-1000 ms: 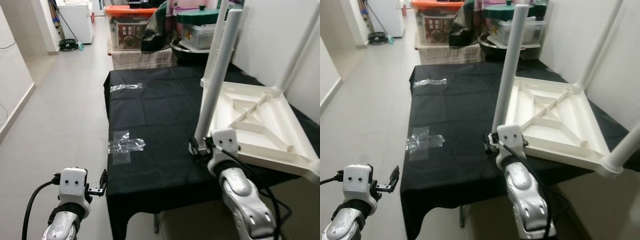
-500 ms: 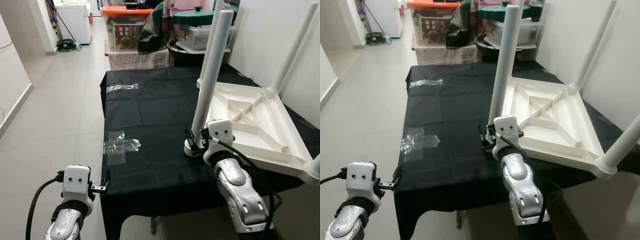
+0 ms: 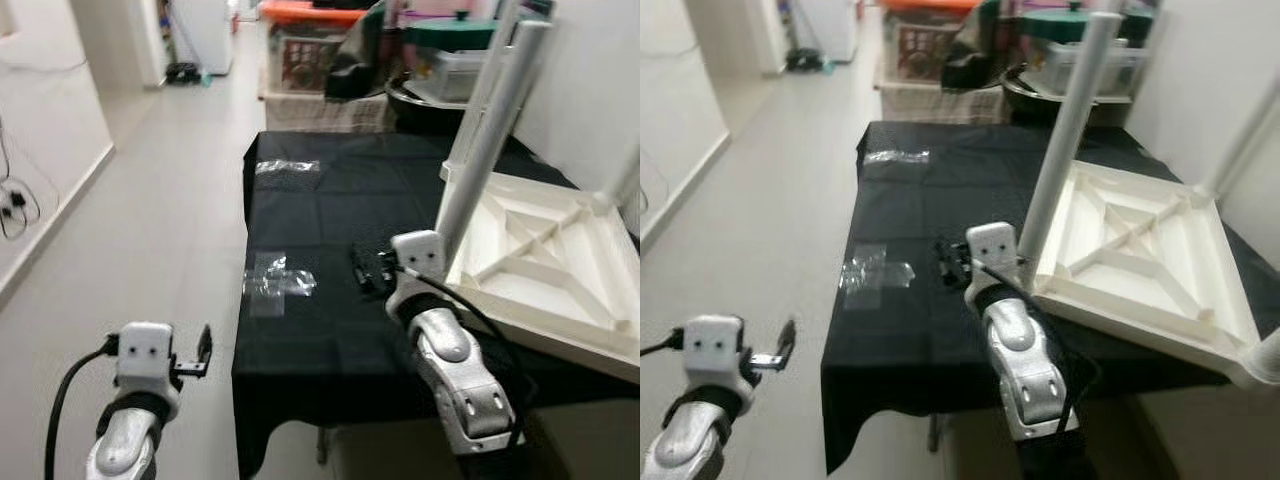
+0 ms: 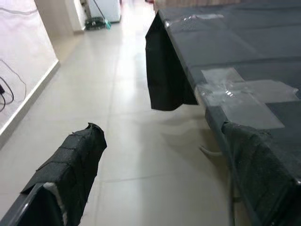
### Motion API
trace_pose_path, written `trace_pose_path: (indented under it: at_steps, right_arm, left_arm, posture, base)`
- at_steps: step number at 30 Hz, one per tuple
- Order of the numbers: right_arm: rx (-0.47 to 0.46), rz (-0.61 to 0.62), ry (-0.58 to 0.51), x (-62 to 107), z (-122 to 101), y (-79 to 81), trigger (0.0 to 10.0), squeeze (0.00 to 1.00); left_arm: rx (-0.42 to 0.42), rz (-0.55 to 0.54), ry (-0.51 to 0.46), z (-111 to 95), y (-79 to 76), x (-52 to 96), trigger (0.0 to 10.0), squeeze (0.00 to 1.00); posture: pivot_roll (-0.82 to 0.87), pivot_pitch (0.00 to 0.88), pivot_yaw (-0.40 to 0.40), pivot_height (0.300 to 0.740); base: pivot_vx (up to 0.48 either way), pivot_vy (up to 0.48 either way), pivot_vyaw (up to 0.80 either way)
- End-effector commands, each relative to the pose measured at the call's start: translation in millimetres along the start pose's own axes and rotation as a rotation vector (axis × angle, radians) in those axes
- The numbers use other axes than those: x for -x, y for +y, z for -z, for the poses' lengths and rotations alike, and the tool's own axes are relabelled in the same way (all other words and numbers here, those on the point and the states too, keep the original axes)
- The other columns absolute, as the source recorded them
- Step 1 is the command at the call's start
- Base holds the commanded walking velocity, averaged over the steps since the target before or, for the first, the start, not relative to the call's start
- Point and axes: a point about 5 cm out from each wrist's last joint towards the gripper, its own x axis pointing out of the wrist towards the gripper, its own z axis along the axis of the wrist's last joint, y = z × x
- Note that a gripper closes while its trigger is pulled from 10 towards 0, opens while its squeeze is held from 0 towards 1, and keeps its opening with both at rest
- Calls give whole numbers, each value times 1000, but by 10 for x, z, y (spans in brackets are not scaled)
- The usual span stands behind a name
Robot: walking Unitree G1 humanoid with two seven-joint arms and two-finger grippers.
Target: Building children table
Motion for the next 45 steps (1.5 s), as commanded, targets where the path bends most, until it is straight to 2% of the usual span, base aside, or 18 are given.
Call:
trace_pose_path:
  at_steps: [1,10,17,20,27,34,41,45]
  right_arm:
    - [-4,35,14,-1,44,-122,10000,0]
    - [-8,35,3,-20,30,-129,10000,0]
    - [-24,-57,-11,16,34,-40,10000,0]
    - [-18,-83,-12,26,41,-32,10000,0]
    - [-9,-13,-25,-21,17,-160,10000,0]
    - [59,166,-47,0,-20,-380,10000,0]
    - [69,174,-51,3,-24,-381,10000,0]
    - [35,135,10,-24,77,-329,10000,0]
  left_arm:
    - [-3,18,5,2,-48,-20,10000,0]
    - [-2,22,4,9,-65,-38,10000,0]
    - [-1,34,3,8,-84,-49,10000,0]
    - [0,40,0,8,-91,-51,10000,0]
    - [5,37,-9,-2,-93,-66,10000,0]
    - [6,24,-12,0,-65,-87,10000,0]
    - [4,18,-12,1,-54,-95,10000,0]
    - [-1,10,-14,-7,-29,-106,10000,0]
  posture:
    - [-3,0,-59,740]
    - [-3,0,-61,740]
    - [-9,0,-58,740]
    - [-10,0,-58,740]
    - [-10,0,-58,740]
    - [-14,0,-50,740]
    - [-14,0,-49,740]
    - [-4,0,-58,740]
  base:
    - [0,-480,0]
    - [0,-480,0]
    - [0,0,0]
    - [0,-480,0]
    - [0,-193,0]
    - [0,0,0]
    - [0,0,0]
    - [0,0,0]
